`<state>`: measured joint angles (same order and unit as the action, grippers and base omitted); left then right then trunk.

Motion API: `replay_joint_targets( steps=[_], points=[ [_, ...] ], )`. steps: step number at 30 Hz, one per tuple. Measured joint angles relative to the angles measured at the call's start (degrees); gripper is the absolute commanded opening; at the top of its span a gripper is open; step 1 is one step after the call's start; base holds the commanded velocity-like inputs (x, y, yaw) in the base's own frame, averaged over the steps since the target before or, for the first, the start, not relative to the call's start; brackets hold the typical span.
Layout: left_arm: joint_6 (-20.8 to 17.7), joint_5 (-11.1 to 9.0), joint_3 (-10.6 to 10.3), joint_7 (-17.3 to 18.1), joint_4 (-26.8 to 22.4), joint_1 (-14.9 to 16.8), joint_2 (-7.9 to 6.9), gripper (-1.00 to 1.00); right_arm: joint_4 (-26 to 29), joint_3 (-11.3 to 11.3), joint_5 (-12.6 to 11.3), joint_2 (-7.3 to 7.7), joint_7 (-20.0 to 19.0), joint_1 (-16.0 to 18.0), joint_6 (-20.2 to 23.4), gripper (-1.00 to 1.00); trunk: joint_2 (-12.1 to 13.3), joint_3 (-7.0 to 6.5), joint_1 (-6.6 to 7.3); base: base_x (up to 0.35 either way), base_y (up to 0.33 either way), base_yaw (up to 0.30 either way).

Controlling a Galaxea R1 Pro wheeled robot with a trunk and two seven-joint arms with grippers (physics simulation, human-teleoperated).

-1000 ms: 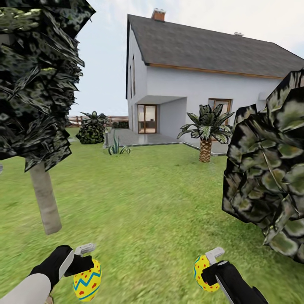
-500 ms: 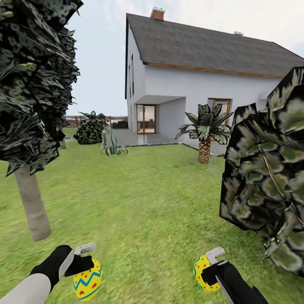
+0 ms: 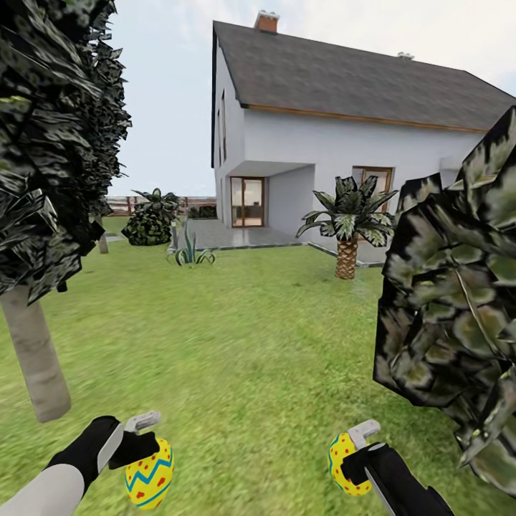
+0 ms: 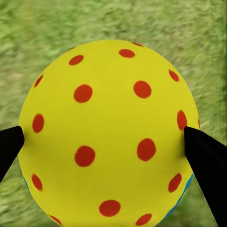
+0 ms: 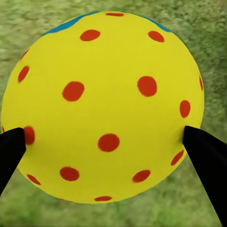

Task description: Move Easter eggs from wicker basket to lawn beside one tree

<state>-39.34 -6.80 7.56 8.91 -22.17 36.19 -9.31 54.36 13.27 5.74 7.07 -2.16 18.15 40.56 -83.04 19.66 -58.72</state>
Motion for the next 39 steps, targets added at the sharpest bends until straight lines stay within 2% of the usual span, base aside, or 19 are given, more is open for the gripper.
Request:
replay_joint_targets(
  steps=[4, 9, 18, 39],
  points=[
    [-0.1, -0.3, 0.1, 0.0, 0.0, 0.0, -0.11, -1.00, -0.2, 0.1, 0.0, -0.17, 0.0, 0.0, 0.0, -1.00, 0.0, 0.00, 0.02, 0.151, 0.049, 0.000],
    [-0.4, -1.7, 0.6, -0.1, 0.0, 0.0, -0.35, -1.00, -0.2, 0.1, 0.0, -0.26, 0.0, 0.0, 0.0, -1.00, 0.0, 0.00, 0.03, 0.306, 0.126, 0.000],
    [-0.4, -1.8, 0.6, -0.1, 0.0, 0.0, -0.33, -1.00, -0.1, -0.1, -0.1, -0.18, 0.0, 0.0, 0.0, -1.00, 0.0, 0.00, 0.03, 0.309, 0.157, 0.000],
    [-0.4, -1.8, 0.6, -0.1, 0.0, 0.0, -0.12, -1.00, -0.1, -0.1, -0.2, -0.18, 0.0, 0.0, 0.0, -1.00, 0.0, 0.00, 0.03, 0.327, 0.003, 0.000]
  ],
)
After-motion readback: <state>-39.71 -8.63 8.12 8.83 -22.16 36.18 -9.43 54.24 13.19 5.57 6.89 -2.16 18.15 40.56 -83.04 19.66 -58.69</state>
